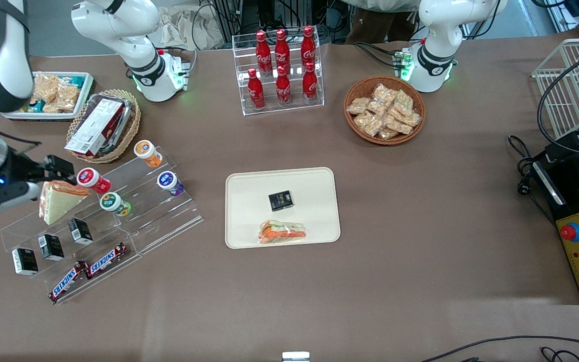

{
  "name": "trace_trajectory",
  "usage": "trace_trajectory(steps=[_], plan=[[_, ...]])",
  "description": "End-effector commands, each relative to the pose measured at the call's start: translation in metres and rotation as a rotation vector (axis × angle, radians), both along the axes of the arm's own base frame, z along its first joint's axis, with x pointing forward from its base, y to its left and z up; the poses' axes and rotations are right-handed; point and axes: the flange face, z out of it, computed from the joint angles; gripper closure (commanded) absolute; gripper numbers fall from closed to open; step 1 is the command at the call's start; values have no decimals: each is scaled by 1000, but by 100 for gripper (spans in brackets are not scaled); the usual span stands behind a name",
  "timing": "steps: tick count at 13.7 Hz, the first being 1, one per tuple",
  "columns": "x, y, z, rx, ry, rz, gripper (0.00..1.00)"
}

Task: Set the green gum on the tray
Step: 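Lower the right gripper onto the green-labelled gum bottle in the acrylic rack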

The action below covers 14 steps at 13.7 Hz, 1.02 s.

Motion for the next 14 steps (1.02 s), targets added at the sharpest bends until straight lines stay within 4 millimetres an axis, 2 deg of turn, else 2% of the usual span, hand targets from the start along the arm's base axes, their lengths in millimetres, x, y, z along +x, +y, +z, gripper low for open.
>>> trace_trajectory(steps=[1, 5, 7, 11, 14], plan=[[-15, -1, -50, -5, -21, 34, 0], [-26, -2, -118, -11, -51, 56, 0], [-36, -2, -144, -13, -67, 57, 0], [-52, -1, -172, -14, -66, 56, 0], [-58, 0, -183, -15, -75, 57, 0]])
